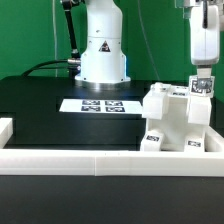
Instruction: Assemble chair
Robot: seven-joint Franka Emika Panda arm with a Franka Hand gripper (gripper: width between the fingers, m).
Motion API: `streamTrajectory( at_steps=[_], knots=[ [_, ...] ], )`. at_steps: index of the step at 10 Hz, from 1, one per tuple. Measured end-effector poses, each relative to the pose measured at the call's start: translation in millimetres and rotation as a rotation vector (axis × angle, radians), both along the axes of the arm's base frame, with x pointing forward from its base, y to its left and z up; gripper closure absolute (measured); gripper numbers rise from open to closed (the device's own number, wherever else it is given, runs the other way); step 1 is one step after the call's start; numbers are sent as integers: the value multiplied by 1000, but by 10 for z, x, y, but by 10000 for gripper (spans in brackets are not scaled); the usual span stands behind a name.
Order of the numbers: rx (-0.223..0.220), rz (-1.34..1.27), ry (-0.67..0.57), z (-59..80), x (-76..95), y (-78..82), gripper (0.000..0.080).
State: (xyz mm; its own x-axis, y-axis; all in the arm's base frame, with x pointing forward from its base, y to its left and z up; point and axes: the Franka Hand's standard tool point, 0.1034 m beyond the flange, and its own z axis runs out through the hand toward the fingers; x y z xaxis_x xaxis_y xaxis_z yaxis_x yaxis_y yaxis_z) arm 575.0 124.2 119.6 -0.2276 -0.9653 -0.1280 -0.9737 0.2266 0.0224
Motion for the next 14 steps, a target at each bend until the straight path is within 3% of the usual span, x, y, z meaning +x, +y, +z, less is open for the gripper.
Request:
streamTrajectory(
  at_steps=[2, 8, 11, 13, 14],
  knots=[
    [-8, 216, -28, 8, 16, -12, 152],
    [-14, 609, -77, 15, 23, -17, 150],
    [-45, 829, -82, 9, 13, -44, 150],
    [-45, 840, -84, 7, 13, -45, 178],
    [-45, 840, -84, 7, 12, -45, 361]
  ],
)
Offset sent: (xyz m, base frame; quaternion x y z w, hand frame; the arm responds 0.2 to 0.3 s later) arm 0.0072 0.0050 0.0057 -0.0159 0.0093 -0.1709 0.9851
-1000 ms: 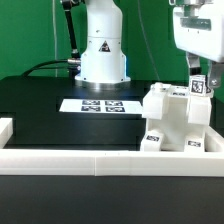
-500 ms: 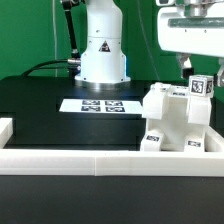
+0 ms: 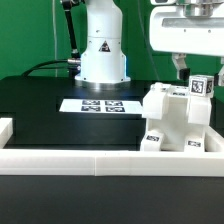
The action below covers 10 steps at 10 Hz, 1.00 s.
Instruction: Assemble chair
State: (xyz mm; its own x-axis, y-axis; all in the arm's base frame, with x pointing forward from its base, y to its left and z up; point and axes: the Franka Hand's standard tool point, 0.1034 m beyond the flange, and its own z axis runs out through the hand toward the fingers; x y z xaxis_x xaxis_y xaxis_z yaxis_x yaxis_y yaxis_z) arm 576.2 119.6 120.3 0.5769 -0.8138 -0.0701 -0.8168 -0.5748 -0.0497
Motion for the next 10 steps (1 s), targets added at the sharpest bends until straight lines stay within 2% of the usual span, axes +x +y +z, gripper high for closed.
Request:
streamTrajectory(
  at_steps=[1, 2, 5, 10],
  knots=[
    [0, 0, 0, -1, 0, 0, 361],
    [0, -14, 1, -1, -1, 0, 518],
    [1, -87, 8, -1, -2, 2, 516],
    [3, -404, 36, -3, -4, 11, 515]
  ],
)
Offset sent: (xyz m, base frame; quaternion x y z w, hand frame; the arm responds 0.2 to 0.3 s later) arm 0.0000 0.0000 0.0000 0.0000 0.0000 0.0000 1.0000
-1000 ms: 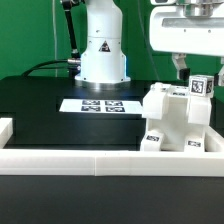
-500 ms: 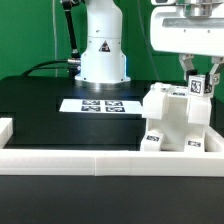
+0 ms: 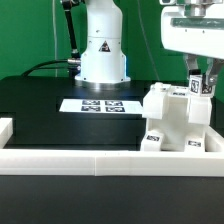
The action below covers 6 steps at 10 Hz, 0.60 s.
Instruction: Assemble chair
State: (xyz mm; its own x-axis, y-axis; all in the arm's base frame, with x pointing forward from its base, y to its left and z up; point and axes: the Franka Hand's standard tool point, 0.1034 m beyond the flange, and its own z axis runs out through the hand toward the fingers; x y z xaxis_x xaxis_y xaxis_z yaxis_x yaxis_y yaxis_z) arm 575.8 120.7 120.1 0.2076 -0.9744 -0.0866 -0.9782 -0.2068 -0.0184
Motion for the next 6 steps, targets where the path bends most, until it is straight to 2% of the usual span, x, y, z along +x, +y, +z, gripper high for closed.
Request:
streamTrajectory(
  at_steps=[6],
  knots=[
    [3, -360, 32, -2, -4, 22, 515]
  ],
)
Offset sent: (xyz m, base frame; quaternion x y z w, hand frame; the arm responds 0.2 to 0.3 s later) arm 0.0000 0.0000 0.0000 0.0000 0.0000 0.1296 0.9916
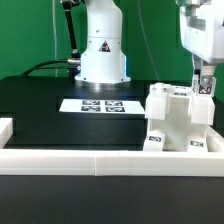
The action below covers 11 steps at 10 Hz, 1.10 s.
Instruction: Assemble chair
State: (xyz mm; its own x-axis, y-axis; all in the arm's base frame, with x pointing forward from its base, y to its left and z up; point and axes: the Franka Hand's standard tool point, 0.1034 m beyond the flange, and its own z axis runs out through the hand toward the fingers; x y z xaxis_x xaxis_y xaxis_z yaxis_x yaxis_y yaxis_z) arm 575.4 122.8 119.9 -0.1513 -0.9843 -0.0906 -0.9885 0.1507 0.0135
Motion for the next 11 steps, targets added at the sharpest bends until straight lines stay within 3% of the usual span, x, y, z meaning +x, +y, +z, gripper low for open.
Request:
streamTrajectory(
  at_steps=[4, 10, 11],
  knots=[
    [11, -240, 17, 2, 7, 28, 515],
    [45, -292, 16, 7, 20, 80, 515],
    [44, -255, 12, 6, 19, 81, 453]
  ],
)
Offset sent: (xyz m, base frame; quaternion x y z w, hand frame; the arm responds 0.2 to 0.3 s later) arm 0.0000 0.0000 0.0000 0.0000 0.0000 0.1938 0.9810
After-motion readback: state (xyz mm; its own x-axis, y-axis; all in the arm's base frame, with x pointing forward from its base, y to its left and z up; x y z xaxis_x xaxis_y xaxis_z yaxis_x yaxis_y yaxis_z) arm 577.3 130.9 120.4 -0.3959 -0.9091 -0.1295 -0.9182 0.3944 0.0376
